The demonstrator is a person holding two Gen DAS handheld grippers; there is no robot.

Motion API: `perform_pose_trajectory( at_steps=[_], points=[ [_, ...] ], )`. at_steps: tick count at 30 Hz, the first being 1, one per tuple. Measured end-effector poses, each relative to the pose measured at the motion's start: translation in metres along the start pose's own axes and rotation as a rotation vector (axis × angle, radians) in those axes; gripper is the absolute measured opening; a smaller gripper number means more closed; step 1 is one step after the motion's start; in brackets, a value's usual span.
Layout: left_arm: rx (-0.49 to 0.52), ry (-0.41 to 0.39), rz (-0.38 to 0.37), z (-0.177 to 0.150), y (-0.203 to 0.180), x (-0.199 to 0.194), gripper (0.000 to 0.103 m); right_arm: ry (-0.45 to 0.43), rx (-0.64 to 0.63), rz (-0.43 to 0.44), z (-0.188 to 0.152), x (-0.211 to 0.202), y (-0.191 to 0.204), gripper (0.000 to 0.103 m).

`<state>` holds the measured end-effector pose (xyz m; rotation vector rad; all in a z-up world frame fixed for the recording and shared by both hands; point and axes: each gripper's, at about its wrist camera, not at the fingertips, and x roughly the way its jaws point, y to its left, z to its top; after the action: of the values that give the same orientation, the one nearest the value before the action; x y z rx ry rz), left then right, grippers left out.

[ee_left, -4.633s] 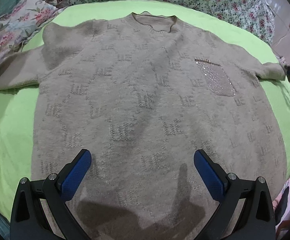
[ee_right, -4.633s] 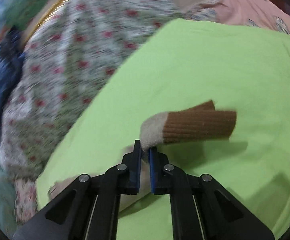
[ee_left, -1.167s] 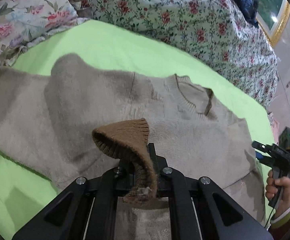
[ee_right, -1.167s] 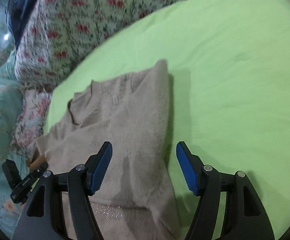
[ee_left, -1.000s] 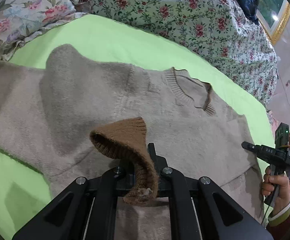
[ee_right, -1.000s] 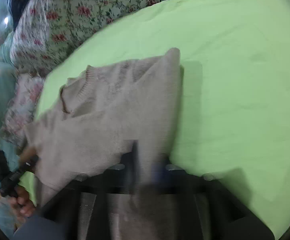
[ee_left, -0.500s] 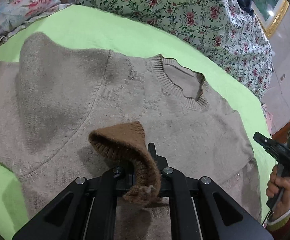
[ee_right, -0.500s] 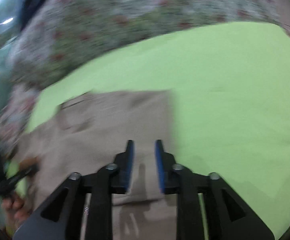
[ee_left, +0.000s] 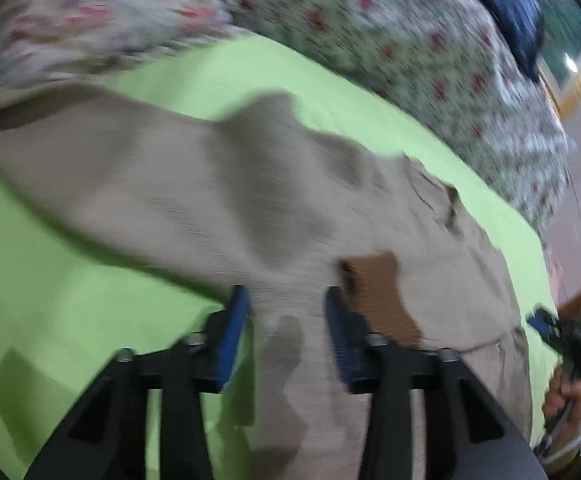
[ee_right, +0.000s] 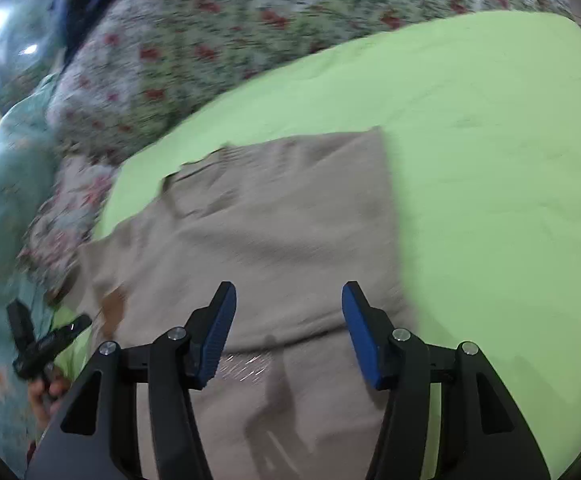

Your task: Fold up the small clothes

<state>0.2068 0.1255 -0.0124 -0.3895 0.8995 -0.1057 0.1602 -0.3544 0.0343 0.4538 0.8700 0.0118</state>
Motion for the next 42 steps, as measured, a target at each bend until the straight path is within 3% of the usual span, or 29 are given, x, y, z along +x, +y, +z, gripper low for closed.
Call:
perform_pose_trajectory(
  at_steps=[7, 12, 16, 18, 20, 21, 23, 30, 35, 42],
  points=[
    [-0.178, -0.067, 0.164, 0.020, 0.093, -0.032, 0.070, 0.069, -0.049, 0.094, -0.036, 0.008, 0.049, 0.059],
    [-0.325, -0.096, 0.182, 0.045, 0.160, -0.024, 0.070, 0.129, -0.053, 0.117, -0.055, 0.022, 0.067, 0.059],
    [-0.349, -0.142, 0.229, 0.079, 0.189, -0.013, 0.069, 0.149, -0.048, 0.127, -0.062, 0.025, 0.072, 0.059],
    [-0.366, -0.162, 0.261, 0.093, 0.201, -0.009, 0.063, 0.152, -0.046, 0.127, -0.065, 0.023, 0.074, 0.059],
    [-0.386, -0.178, 0.283, 0.105, 0.212, -0.009, 0.035, 0.154, -0.041, 0.129, -0.066, 0.021, 0.073, 0.059],
    [-0.398, -0.171, 0.276, 0.109, 0.217, -0.009, 0.012, 0.153, -0.038, 0.129, -0.066, 0.019, 0.071, 0.059],
    [-0.400, -0.193, 0.244, 0.108, 0.215, -0.018, 0.006, 0.147, -0.026, 0.126, -0.067, 0.015, 0.067, 0.059],
    [-0.191, -0.352, 0.203, 0.089, 0.137, -0.076, 0.004, 0.119, 0.014, 0.147, -0.072, 0.004, 0.055, 0.059],
    [-0.060, -0.354, 0.042, 0.073, 0.044, -0.084, 0.004, 0.098, 0.034, 0.178, -0.075, -0.005, 0.052, 0.059],
    [0.158, -0.279, -0.150, 0.037, -0.104, -0.046, 0.004, 0.066, 0.091, 0.174, -0.079, -0.022, 0.030, 0.059]
  ],
)
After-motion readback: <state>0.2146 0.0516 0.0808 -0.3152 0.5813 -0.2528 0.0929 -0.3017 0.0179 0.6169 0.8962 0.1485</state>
